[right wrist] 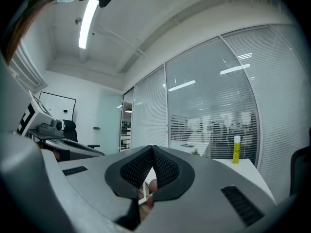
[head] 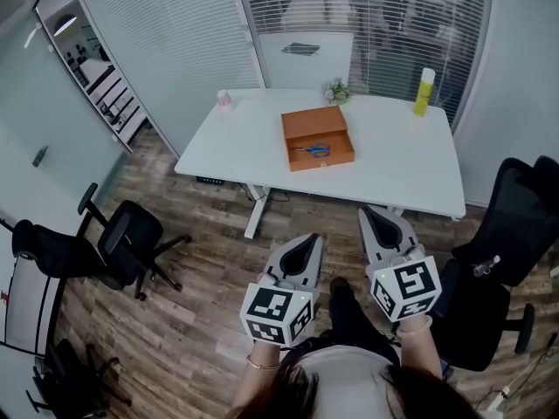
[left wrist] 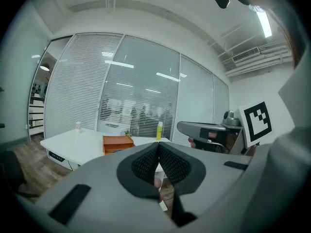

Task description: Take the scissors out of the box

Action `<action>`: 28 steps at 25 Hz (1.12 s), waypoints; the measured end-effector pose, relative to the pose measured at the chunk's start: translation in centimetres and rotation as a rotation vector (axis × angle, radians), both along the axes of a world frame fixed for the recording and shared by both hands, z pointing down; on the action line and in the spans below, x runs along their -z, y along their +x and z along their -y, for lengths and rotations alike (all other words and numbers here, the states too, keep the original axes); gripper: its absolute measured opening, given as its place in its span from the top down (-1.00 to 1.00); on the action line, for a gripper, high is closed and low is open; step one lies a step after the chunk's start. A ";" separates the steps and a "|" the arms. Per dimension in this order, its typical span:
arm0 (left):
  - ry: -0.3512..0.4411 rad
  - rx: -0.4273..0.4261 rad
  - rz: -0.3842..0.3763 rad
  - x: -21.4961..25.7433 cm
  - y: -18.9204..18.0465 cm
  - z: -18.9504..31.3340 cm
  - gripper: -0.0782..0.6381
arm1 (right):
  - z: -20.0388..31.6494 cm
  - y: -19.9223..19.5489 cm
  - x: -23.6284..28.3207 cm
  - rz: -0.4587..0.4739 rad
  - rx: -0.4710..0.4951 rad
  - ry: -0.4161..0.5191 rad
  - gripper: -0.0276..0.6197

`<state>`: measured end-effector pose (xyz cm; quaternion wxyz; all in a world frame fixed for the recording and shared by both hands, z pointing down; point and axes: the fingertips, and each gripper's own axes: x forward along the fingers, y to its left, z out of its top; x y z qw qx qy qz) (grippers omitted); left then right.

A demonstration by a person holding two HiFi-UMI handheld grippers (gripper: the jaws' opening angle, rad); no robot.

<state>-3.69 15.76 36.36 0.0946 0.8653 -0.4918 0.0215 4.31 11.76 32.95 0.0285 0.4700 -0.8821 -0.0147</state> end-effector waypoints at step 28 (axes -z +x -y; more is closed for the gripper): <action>-0.020 0.003 0.009 -0.2 0.0 17.2 0.73 | 16.6 -1.5 -0.8 -0.016 0.074 -0.028 0.83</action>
